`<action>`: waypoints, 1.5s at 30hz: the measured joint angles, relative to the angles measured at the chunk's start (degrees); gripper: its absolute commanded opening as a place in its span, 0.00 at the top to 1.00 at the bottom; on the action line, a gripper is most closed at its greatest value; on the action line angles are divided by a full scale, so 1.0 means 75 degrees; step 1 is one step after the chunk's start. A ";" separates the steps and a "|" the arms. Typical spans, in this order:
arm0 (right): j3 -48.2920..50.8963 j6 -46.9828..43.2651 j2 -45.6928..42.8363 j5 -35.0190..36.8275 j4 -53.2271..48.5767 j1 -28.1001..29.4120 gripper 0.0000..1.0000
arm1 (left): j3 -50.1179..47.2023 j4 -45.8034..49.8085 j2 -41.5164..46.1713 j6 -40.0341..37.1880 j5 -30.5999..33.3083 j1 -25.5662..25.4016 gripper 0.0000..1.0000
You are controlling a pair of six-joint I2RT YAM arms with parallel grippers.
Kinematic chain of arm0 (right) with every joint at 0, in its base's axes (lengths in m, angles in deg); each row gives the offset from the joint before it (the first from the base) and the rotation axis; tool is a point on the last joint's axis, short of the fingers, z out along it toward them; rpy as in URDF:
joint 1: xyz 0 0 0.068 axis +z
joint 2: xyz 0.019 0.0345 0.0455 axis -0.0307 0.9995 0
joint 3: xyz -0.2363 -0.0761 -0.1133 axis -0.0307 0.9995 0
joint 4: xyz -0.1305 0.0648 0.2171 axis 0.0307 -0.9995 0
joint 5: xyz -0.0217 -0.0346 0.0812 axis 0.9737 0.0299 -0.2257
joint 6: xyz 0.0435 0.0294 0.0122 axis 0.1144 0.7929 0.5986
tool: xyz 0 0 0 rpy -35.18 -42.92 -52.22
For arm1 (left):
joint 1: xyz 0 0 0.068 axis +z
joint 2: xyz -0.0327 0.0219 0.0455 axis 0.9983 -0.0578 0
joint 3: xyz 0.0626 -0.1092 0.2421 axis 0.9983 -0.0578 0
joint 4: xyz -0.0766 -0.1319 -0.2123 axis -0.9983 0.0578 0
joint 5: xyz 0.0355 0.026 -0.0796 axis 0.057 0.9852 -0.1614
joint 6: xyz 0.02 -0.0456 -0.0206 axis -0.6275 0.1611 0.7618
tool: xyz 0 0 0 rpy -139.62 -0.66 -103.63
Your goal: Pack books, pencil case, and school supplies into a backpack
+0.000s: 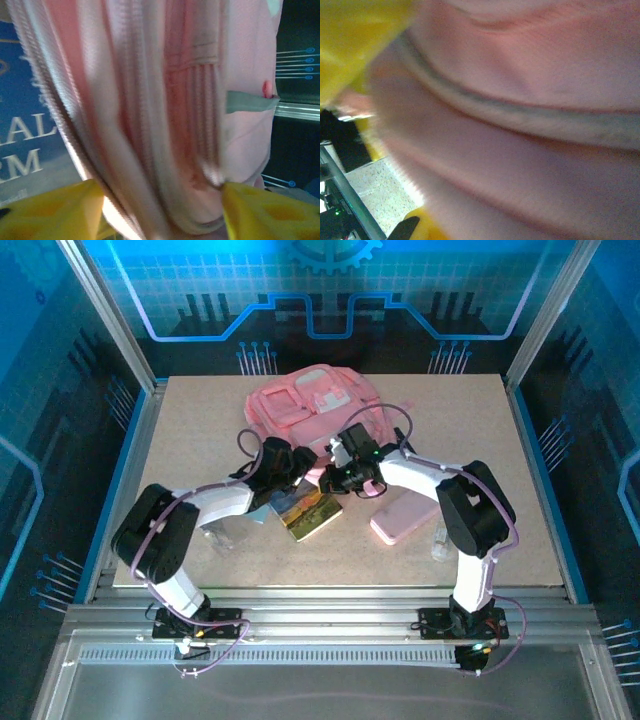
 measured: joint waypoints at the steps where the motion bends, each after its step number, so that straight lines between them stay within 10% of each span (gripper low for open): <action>1: 0.0015 0.0026 0.0000 0.0006 -0.0006 0.0006 1.00 | 0.0038 -0.0064 -0.0114 0.0079 0.0003 -0.0026 0.74; 3: 0.0137 0.0052 -0.0035 0.0050 0.0023 0.0006 1.00 | 0.0157 -0.0134 -0.0321 0.0154 -0.0026 -0.0038 1.00; 20: 0.0411 -0.1189 -0.0816 0.1102 -0.2215 -0.1003 1.00 | 0.0379 0.0679 0.0006 -0.1046 -0.0434 -0.0117 1.00; 33: -0.2664 -0.2763 0.0341 0.3270 -0.5115 -0.1478 1.00 | 0.0755 0.1183 0.0542 -0.2180 -0.1029 -0.0082 1.00; 45: -0.2798 -0.3404 0.0580 0.2798 -0.5292 -0.1679 1.00 | 0.0799 0.1705 0.0720 -0.3261 -0.1582 0.0455 1.00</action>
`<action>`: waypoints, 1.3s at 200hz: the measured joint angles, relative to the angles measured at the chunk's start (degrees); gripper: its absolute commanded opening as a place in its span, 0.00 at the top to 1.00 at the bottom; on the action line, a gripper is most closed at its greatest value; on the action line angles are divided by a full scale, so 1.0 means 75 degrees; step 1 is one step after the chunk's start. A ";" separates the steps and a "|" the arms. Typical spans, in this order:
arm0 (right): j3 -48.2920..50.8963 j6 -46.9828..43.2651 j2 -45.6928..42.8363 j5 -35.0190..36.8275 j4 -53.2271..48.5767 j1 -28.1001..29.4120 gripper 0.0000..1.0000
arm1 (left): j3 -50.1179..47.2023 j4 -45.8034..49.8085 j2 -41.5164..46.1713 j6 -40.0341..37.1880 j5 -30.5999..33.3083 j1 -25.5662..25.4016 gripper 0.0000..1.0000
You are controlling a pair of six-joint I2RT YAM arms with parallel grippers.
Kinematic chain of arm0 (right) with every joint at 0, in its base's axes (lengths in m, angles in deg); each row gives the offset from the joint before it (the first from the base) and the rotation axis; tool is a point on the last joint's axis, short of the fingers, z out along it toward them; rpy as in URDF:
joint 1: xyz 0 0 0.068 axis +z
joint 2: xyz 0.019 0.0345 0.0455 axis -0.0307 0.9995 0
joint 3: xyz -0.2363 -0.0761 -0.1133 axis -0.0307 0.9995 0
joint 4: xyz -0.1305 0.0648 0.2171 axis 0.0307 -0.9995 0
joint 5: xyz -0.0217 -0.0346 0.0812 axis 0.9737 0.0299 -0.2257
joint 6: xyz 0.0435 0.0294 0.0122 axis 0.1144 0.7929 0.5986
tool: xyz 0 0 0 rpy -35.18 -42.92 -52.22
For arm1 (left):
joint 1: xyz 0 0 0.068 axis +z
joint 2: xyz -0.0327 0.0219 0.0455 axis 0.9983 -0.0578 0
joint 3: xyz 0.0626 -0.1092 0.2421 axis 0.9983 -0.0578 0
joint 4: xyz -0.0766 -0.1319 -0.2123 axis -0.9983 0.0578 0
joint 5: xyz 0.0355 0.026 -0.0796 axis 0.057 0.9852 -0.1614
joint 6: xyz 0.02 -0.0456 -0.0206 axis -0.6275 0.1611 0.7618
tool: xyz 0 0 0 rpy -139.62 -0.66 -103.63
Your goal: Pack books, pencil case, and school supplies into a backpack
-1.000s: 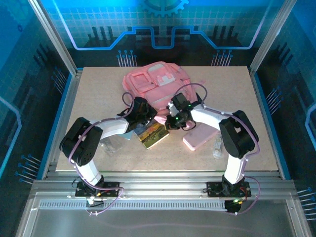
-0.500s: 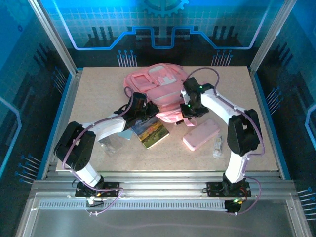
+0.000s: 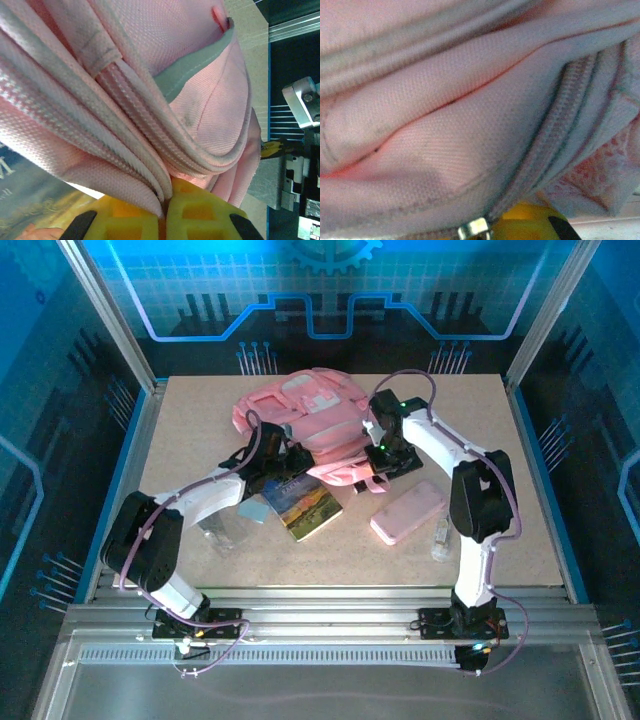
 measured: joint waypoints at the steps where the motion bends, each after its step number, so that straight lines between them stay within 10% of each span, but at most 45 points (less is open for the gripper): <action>1: 0.0017 0.0000 -0.0012 -0.0020 0.0012 0.0000 1.00 | 0.0000 0.0006 0.0000 -0.0020 -0.0006 0.0009 1.00; 86: 0.2876 0.1282 -0.1938 -0.1923 0.2060 0.0376 1.00 | 0.1157 0.0391 -0.1081 -0.0906 -0.0670 0.0694 1.00; 107: 0.2908 0.1757 -0.1926 -0.2203 0.2556 0.0685 1.00 | 0.1527 0.0527 -0.1405 -0.0933 -0.0688 0.0935 0.29; 131: 0.2702 0.2183 -0.1696 -0.2454 0.3005 0.1023 1.00 | 0.1635 0.0586 -0.1378 -0.0822 -0.0376 0.1142 0.01; 201: 0.1332 0.2961 -0.0286 -0.3121 0.3838 0.1571 1.00 | -0.1673 -0.0376 0.1265 0.1556 0.0338 0.0790 0.01; 260: 0.1338 0.3407 -0.0207 -0.3401 0.4366 0.1947 1.00 | -0.1950 -0.1542 0.0641 0.3410 0.1241 0.0055 0.01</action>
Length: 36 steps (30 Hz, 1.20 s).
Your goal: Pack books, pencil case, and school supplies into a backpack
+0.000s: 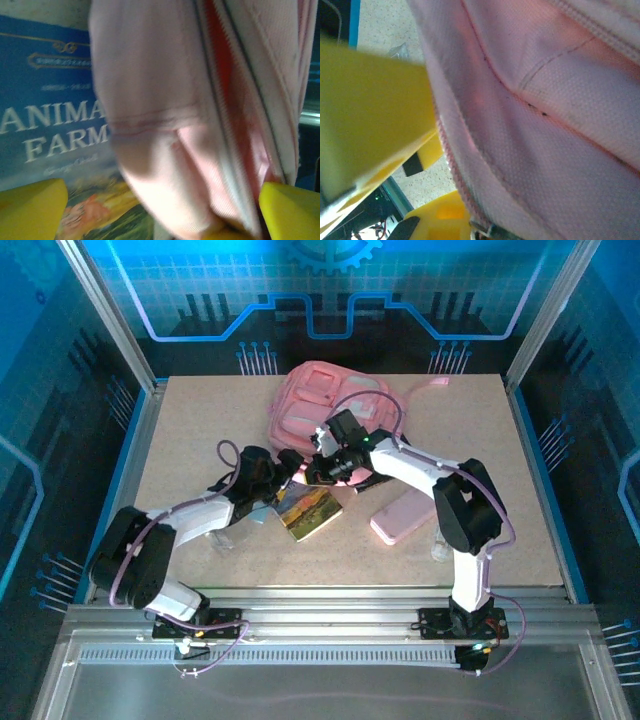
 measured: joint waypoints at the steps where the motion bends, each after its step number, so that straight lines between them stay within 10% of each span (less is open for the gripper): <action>1: 0.0082 0.0032 0.0000 0.0003 0.0082 0.0026 1.00 | 0.0099 -0.0198 -0.0216 0.0140 0.0064 -0.0035 0.02; 3: 0.0286 0.0087 -0.0020 0.0020 0.0219 0.0038 1.00 | 0.0227 -0.0458 -0.0580 0.0309 0.0146 -0.0108 0.13; 9: 0.0912 0.0251 -0.0277 0.0268 0.0428 0.0038 1.00 | 0.0332 -0.1268 -0.1533 0.0708 0.0125 -0.0309 1.00; 36: -0.0064 -0.3421 -0.0749 0.1346 -0.3535 -0.2445 1.00 | 0.0836 0.0554 -0.0251 -0.1734 -0.0784 0.0099 1.00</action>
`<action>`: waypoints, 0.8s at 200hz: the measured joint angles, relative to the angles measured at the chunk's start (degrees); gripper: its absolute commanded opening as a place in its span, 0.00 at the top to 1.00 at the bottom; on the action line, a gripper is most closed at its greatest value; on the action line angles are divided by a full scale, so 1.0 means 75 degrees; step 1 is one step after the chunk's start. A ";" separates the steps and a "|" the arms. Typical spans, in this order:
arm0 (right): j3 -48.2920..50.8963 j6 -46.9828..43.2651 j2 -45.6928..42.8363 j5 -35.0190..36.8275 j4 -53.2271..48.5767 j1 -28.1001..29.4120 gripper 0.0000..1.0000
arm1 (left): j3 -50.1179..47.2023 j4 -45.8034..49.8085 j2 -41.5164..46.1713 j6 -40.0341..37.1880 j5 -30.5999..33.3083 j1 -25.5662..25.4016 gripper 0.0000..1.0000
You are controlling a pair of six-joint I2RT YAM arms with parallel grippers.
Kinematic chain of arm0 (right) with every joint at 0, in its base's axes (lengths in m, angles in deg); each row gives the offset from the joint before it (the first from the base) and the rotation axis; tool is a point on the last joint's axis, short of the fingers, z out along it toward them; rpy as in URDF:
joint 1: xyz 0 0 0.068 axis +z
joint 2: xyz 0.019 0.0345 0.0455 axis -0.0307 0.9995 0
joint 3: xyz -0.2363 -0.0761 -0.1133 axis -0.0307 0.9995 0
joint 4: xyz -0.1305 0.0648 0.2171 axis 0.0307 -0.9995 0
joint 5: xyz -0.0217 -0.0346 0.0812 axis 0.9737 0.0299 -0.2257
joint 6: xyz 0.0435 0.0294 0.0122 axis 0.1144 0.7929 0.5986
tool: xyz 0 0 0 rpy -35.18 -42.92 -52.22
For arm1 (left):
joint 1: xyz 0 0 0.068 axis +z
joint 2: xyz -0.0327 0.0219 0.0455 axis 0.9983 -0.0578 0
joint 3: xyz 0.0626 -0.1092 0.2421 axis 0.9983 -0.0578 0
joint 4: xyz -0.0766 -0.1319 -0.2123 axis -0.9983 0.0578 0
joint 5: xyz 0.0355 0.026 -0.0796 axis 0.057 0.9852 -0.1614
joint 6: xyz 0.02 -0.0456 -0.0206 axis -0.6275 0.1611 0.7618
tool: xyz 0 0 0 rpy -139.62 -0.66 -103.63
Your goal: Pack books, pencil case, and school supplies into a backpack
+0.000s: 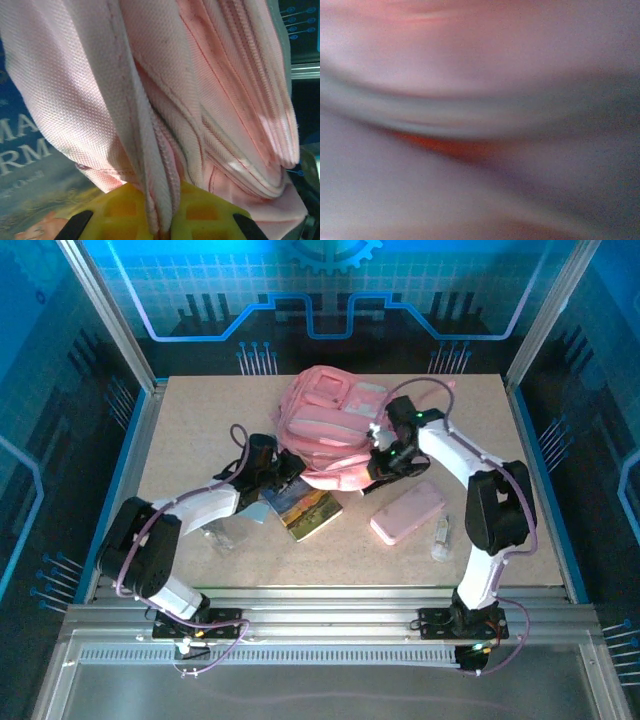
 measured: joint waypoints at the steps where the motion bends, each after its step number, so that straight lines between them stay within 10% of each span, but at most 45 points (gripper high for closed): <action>1: -0.0029 -0.0003 0.0000 0.0023 -0.0038 -0.0050 1.00 | 0.0000 0.0032 0.0023 -0.0026 -0.0003 0.0017 1.00; 82: -0.1081 -0.0551 0.0635 0.0382 -0.0463 -0.0178 1.00 | 0.0577 0.1588 0.0551 -0.1545 -0.0437 0.0854 1.00; 108: -0.1043 -0.0353 0.0726 -0.0181 -0.0079 0.0125 1.00 | 0.0656 0.1947 0.0551 -0.1617 -0.0303 0.1148 0.03; 160: -0.0560 0.1515 0.0813 -0.1198 0.1763 0.1151 1.00 | 0.0035 0.2229 0.1565 -0.0268 0.0475 0.1297 0.01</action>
